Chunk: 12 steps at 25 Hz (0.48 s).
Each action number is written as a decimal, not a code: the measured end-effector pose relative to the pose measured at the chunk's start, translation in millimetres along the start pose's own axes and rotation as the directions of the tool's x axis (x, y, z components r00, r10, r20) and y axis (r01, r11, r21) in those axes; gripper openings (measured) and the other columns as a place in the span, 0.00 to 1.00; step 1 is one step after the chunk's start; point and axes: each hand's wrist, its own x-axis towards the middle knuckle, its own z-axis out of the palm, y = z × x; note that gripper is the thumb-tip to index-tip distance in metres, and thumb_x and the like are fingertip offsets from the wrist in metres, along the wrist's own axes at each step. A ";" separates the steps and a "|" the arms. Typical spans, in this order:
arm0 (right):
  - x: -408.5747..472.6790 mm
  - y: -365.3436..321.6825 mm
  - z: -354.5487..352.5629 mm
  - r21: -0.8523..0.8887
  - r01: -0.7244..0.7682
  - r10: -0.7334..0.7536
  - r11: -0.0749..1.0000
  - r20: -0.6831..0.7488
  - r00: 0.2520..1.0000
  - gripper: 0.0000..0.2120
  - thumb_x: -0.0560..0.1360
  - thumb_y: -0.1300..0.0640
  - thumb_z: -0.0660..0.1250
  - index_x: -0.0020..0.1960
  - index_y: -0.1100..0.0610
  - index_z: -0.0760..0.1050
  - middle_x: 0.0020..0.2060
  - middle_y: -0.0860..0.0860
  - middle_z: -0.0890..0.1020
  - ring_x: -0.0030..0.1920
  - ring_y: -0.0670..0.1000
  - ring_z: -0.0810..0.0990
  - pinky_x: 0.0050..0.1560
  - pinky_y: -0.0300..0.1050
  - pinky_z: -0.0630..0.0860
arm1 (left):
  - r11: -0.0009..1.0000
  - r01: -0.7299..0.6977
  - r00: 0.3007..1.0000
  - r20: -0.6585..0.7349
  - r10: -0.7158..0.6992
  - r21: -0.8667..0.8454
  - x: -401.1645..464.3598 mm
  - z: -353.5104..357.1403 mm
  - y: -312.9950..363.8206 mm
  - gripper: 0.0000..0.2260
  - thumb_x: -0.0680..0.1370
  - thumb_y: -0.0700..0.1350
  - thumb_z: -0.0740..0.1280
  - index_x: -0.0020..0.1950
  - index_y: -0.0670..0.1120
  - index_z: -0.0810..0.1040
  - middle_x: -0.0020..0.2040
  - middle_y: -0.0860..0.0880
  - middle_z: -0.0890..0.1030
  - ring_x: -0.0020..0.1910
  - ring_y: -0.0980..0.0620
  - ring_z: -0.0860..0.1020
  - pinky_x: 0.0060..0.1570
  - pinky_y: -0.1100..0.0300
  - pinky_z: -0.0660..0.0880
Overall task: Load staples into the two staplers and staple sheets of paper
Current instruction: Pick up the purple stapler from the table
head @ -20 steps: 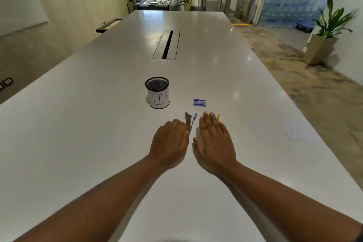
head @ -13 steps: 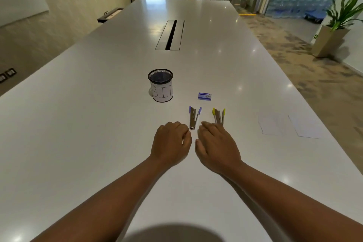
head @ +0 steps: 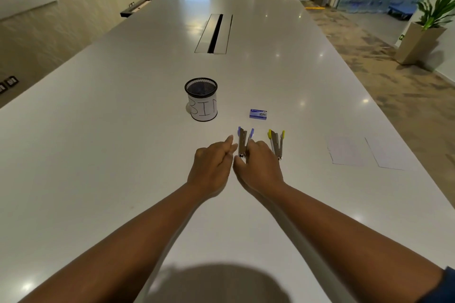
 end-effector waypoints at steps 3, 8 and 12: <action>10.4 -7.4 0.9 -0.011 -0.098 0.098 0.995 -0.037 0.995 0.12 0.77 0.46 0.63 0.44 0.54 0.77 0.40 0.51 0.80 0.38 0.51 0.78 0.33 0.43 0.67 | 0.999 0.009 1.000 0.008 -0.008 -0.036 -0.4 -0.9 0.1 0.19 0.86 0.48 0.57 0.77 0.50 0.69 0.71 0.49 0.78 0.71 0.51 0.73 0.73 0.46 0.66; 11.9 -8.9 -0.9 0.003 -0.117 0.117 0.993 -0.071 0.991 0.13 0.77 0.47 0.63 0.40 0.55 0.77 0.35 0.49 0.79 0.35 0.50 0.78 0.35 0.47 0.75 | 0.997 0.027 1.000 -0.002 -0.027 -0.068 0.9 -2.7 3.1 0.20 0.85 0.53 0.58 0.76 0.50 0.71 0.70 0.49 0.79 0.70 0.50 0.75 0.73 0.46 0.67; 4.1 -5.2 -6.8 0.181 -0.122 0.141 0.976 -0.095 0.985 0.13 0.75 0.51 0.66 0.35 0.57 0.76 0.29 0.50 0.77 0.32 0.52 0.77 0.35 0.52 0.76 | 0.990 0.068 0.996 -0.043 -0.074 -0.125 2.6 -3.4 2.6 0.19 0.82 0.58 0.61 0.72 0.56 0.75 0.64 0.56 0.83 0.64 0.57 0.79 0.66 0.57 0.74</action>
